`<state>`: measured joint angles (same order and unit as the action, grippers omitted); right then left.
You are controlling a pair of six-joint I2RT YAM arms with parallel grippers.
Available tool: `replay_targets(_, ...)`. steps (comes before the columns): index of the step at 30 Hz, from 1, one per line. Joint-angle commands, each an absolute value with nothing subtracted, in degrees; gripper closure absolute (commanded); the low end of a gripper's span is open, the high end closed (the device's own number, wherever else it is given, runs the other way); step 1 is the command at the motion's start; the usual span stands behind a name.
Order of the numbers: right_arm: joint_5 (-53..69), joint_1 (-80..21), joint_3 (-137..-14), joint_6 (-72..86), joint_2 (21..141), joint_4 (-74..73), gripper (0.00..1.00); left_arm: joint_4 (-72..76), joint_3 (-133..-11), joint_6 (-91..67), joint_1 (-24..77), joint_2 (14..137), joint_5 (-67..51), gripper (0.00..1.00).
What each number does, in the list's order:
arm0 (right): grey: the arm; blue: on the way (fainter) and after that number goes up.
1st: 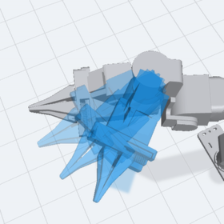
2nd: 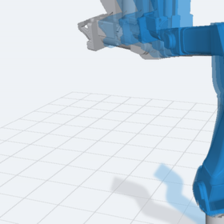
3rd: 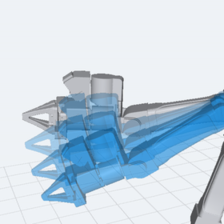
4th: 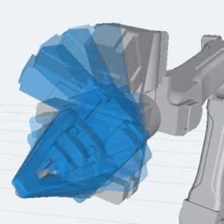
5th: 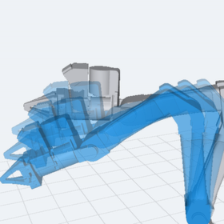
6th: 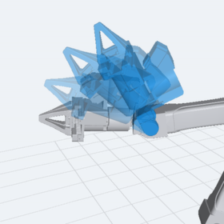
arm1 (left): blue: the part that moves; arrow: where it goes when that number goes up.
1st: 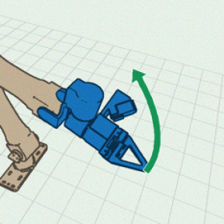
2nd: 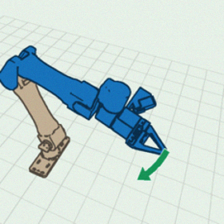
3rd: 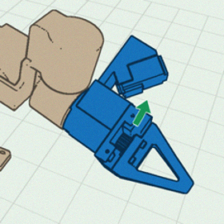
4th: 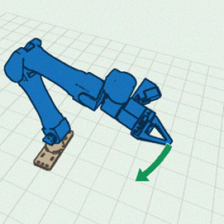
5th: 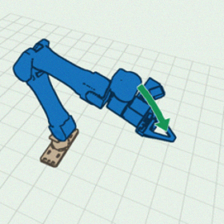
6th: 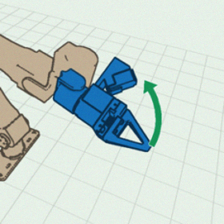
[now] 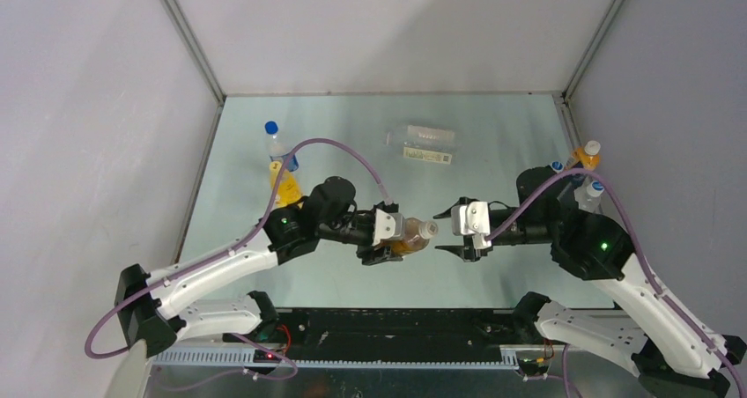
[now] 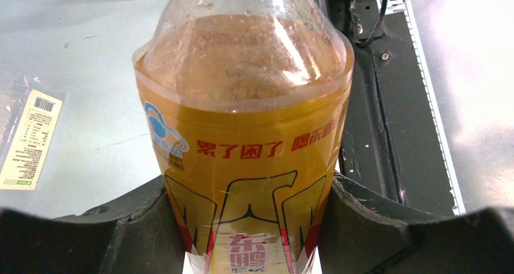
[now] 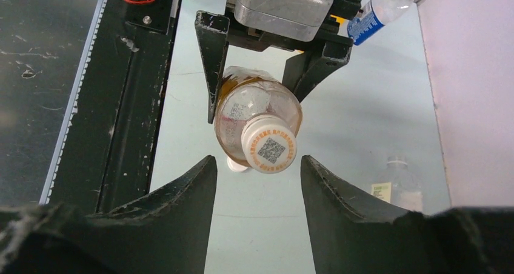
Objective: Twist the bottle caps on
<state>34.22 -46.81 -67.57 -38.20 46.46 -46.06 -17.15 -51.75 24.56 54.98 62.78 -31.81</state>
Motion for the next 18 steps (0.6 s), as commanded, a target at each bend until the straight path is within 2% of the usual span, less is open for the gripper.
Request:
replay_targets(1, 36.00, -47.37, -70.71, -39.99, 47.65, -46.18, 0.46, -19.31, -54.70, 27.28, 55.06, 62.79, -33.78, 1.00)
replay_targets(11, 37.26, -47.76, -71.63, -40.38, 49.92, -47.20, 0.56, -20.20, -55.64, 28.33, 55.26, 63.66, -33.96, 1.00)
replay_targets(15, 37.54, -47.81, -71.63, -40.51, 50.62, -48.01, 0.61, -20.23, -56.06, 28.58, 55.33, 64.02, -33.86, 1.00)
replay_targets(18, 37.63, -47.80, -71.63, -39.89, 51.10, -48.33, 0.69, -20.66, -56.49, 29.03, 55.45, 64.44, -33.64, 1.00)
